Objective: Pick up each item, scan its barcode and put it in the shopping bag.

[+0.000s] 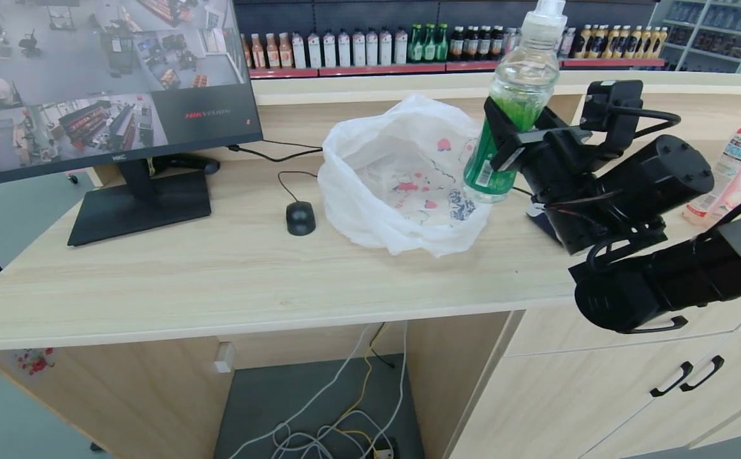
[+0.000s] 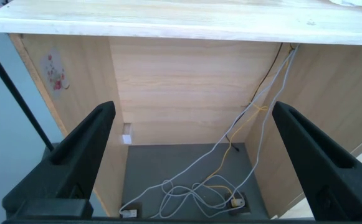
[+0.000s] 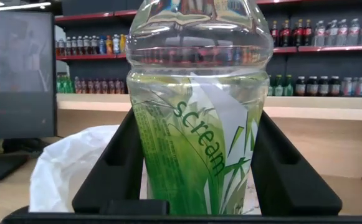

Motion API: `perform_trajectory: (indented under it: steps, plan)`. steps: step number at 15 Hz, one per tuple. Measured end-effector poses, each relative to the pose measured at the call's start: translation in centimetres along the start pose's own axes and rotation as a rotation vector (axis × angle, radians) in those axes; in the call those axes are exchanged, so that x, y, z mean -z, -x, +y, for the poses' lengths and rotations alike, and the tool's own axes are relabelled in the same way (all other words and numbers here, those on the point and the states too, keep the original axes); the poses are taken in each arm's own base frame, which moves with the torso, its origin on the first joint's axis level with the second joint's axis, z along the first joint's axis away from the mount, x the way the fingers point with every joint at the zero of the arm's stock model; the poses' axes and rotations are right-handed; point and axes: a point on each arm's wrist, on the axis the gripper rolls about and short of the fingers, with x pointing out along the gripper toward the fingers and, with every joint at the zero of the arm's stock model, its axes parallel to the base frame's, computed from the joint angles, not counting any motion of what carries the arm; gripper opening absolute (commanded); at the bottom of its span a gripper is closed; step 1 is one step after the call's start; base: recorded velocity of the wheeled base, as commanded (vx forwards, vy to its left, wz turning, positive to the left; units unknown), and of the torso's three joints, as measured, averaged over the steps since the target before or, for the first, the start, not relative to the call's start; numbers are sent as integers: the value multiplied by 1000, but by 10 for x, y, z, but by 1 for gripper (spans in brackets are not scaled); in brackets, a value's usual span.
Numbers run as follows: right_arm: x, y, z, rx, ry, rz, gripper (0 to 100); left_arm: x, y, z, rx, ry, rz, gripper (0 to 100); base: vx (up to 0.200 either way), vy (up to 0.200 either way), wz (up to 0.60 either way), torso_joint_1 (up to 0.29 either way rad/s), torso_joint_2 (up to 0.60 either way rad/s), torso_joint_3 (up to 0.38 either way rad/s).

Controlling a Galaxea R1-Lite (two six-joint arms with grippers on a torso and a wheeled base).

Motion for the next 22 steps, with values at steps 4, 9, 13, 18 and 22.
perform_trajectory:
  steps: [4, 9, 13, 18, 22]
  plan:
    - [4, -6, 22, -43, -29, 86, 0, 0, 0, 0, 0, 0, 0, 100, 0, 0, 0, 0, 0, 0]
    - [0, -23, 38, -59, -49, 152, 0, 0, 0, 0, 0, 0, 0, 100, 0, 0, 0, 0, 0, 0]
    - [4, -40, 42, -66, -61, 142, 0, 0, 0, 0, 0, 0, 0, 100, 0, 0, 0, 0, 0, 0]
    - [20, -64, 46, -64, -79, 154, 0, 0, 0, 0, 0, 0, 0, 100, 0, 0, 0, 0, 0, 0]
    - [23, -91, 49, -64, -95, 142, 0, 0, 0, 0, 0, 0, 0, 100, 0, 0, 0, 0, 0, 0]
